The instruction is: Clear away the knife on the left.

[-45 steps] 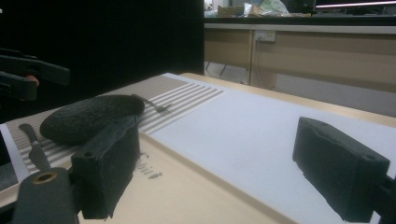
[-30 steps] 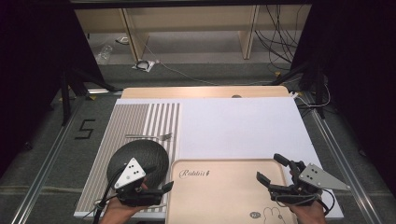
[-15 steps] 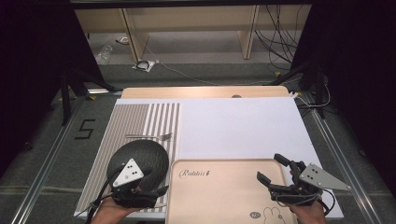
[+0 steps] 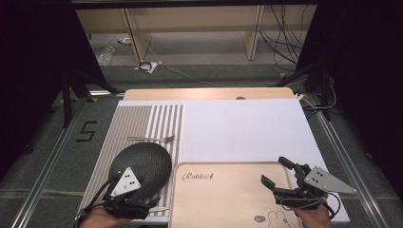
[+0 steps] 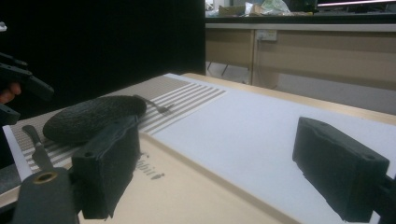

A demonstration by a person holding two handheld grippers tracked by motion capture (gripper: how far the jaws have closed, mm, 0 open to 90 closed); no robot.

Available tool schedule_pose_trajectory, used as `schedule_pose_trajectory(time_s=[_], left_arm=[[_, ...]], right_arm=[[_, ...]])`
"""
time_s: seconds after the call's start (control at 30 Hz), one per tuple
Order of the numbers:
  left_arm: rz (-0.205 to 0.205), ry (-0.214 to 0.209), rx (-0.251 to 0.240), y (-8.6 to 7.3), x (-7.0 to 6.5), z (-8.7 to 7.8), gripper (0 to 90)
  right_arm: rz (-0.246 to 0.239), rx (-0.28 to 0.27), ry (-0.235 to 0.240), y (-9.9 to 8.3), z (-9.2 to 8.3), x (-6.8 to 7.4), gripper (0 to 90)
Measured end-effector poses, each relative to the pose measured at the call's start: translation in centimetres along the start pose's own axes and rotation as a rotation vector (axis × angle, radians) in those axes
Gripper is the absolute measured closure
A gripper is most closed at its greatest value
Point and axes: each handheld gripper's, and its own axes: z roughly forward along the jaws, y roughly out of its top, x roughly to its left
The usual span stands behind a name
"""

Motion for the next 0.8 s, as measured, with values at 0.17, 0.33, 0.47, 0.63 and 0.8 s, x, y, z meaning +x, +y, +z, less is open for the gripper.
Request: schedule_pose_trajectory(time_s=[0.17,0.33,0.47,0.63,0.8], left_arm=[[-0.003,0.008,0.029,-0.7,0.6,-0.5,19.7],[0.001,0.016,0.065,-1.3,1.1,-0.8,19.7],[0.019,0.026,0.11,-1.8,1.4,-1.1,19.8],[0.011,0.034,0.153,-2.5,2.2,-1.5,19.8],[0.016,0.032,0.196,-3.2,2.3,-1.4,19.9]], right_arm=[[-0.001,0.003,-0.001,0.0,0.0,0.0,15.8],[-0.003,0.002,0.004,0.0,0.0,0.0,15.8],[0.0,0.004,0.002,0.0,0.0,0.0,15.8],[-0.001,0.002,0.005,0.0,0.0,0.0,15.9],[-0.001,0.004,0.005,0.0,0.1,0.0,15.9]])
